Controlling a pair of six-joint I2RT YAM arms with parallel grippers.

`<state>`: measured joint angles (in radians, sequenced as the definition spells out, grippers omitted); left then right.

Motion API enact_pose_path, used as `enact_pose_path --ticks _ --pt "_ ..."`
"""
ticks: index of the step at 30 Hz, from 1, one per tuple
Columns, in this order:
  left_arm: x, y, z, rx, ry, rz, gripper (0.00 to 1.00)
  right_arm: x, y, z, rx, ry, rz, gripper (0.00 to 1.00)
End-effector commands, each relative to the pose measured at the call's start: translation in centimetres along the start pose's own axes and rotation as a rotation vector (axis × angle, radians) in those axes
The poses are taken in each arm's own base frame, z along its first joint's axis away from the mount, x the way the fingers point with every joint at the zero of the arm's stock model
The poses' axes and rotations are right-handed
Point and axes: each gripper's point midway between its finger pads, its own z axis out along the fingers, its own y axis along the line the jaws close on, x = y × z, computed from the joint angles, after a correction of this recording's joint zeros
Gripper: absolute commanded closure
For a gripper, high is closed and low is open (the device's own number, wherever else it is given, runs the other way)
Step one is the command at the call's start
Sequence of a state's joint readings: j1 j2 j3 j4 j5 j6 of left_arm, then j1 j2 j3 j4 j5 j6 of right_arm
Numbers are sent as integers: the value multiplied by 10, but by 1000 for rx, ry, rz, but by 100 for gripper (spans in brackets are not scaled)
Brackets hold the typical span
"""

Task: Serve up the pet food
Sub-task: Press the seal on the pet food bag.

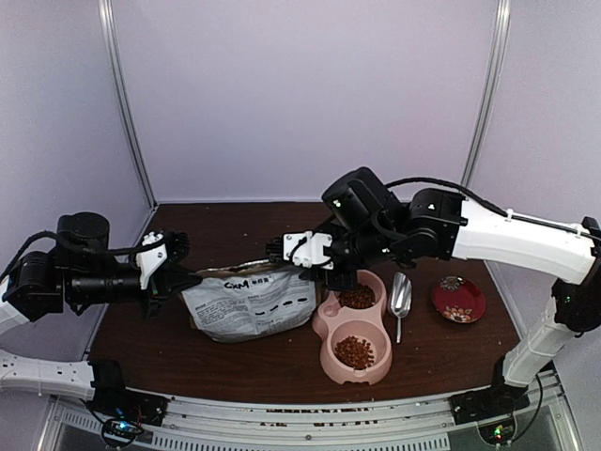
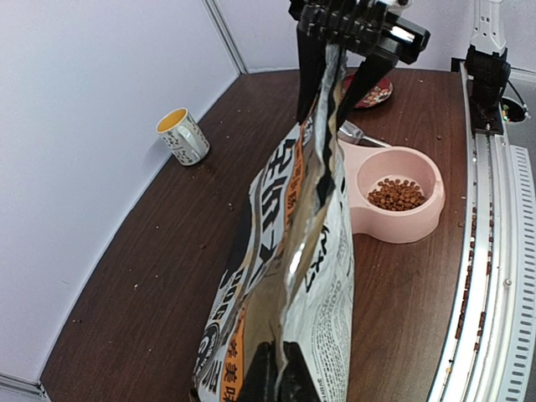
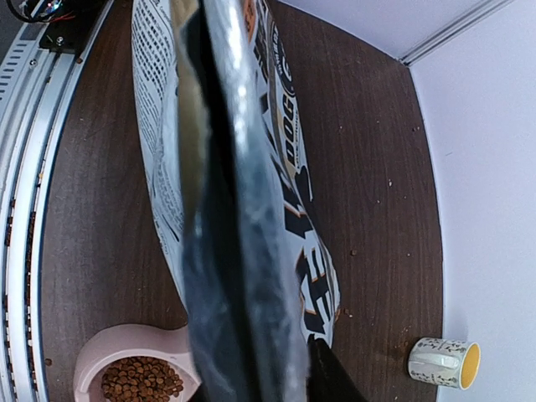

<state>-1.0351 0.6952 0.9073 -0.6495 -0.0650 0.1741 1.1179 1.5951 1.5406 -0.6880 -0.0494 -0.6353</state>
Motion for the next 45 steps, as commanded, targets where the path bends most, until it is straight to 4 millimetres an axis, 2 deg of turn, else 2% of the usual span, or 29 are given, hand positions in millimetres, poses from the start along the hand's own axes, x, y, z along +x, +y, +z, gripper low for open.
enact_pose_path --ticks 1,7,10,15,23,26,27,37,39,40,45 --pt "-8 8 -4 -39 -29 -7 100 9 -4 -11 8 11 18 74" --pt "-8 9 -5 -42 -34 -8 100 7 -5 -11 3 -3 24 80" --pt "-8 8 -5 -39 -33 -8 100 -1 -8 -15 10 -31 29 70" --pt "-8 8 -5 -36 -35 -7 100 -19 -8 -28 -12 -105 27 68" --pt "-8 7 -5 -34 -34 -6 100 -30 -10 -38 -19 -148 19 77" --pt "-8 7 -5 -34 -34 -6 100 -30 -10 -38 -20 -148 17 97" --pt "-8 7 -4 -34 -33 -6 100 -30 -11 -39 -17 -148 17 99" --pt "-9 7 -5 -30 -37 -4 100 -28 -16 -41 13 -135 10 100" --pt "-9 6 -4 -24 -37 -4 100 -33 -16 -42 5 -141 11 81" --pt "-9 5 -4 -21 -37 -4 100 -36 -13 -41 -6 -144 5 75" --pt "-9 4 -3 -14 -37 -4 100 -57 -1 -33 -47 -160 -32 68"
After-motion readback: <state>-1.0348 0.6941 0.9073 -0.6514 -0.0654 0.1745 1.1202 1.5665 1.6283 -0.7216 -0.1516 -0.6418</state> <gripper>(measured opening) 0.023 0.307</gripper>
